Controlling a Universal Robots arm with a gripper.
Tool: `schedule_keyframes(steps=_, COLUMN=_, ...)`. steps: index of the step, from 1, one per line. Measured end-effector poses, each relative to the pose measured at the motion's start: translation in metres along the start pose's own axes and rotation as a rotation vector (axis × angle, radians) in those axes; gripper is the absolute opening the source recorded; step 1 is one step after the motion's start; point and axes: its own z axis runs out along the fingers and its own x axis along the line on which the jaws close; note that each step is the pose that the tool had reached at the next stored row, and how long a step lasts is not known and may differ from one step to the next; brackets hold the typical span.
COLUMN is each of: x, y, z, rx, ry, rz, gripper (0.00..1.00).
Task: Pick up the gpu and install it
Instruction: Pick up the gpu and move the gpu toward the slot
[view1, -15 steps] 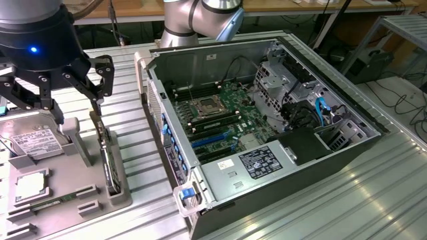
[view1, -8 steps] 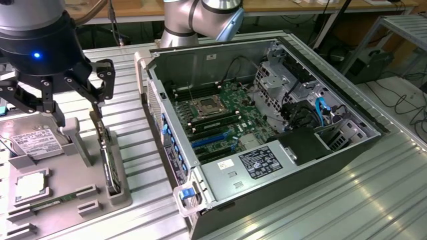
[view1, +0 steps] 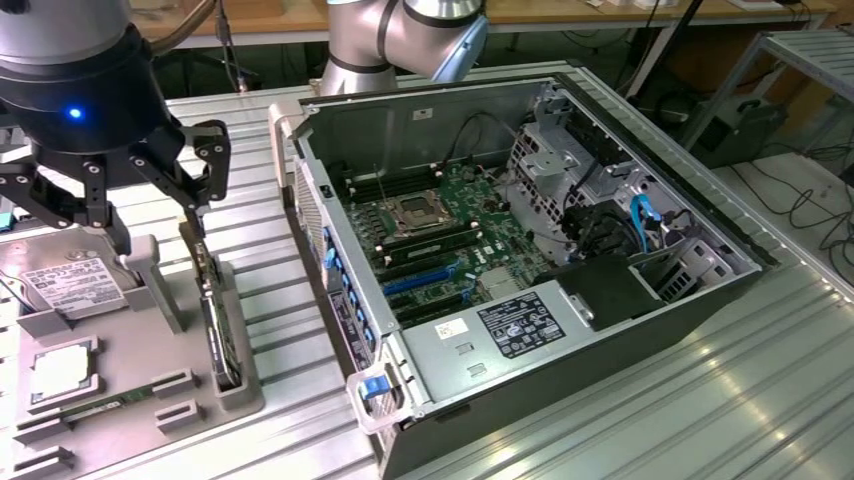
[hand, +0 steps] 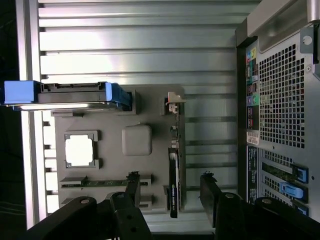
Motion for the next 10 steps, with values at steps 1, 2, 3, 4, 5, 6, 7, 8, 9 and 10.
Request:
schedule_keyframes(steps=1, x=0.0000, y=0.0000, z=0.0002, rx=-0.0001, ry=-0.0001, rz=0.000, gripper=0.60)
schedule_keyframes(steps=2, x=0.0000, y=0.0000, z=0.0004, rx=0.0001, ry=-0.0001, rz=0.000, gripper=0.60)
schedule_keyframes(steps=3, x=0.0000, y=0.0000, z=0.0008, rx=0.0003, ry=-0.0002, rz=0.000, gripper=0.60)
schedule_keyframes(steps=4, x=0.0000, y=-0.0001, z=0.0013, rx=0.0005, ry=-0.0002, rz=0.000, gripper=0.60)
schedule_keyframes(steps=5, x=0.0000, y=-0.0001, z=0.0020, rx=0.0007, ry=-0.0001, rz=0.000, gripper=0.60)
schedule_keyframes(steps=6, x=0.0000, y=-0.0001, z=0.0026, rx=0.0007, ry=-0.0001, rz=0.000, gripper=0.60)
schedule_keyframes(steps=7, x=0.0001, y=-0.0002, z=0.0033, rx=0.0008, ry=0.0000, rz=0.000, gripper=0.60)
schedule_keyframes(steps=8, x=0.0001, y=-0.0002, z=0.0041, rx=0.0008, ry=0.0000, rz=0.000, gripper=0.60)
schedule_keyframes(steps=9, x=0.0001, y=-0.0002, z=0.0048, rx=0.0008, ry=-0.0001, rz=0.000, gripper=0.60)
schedule_keyframes(steps=10, x=0.0001, y=-0.0003, z=0.0056, rx=0.0008, ry=-0.0001, rz=0.000, gripper=0.60)
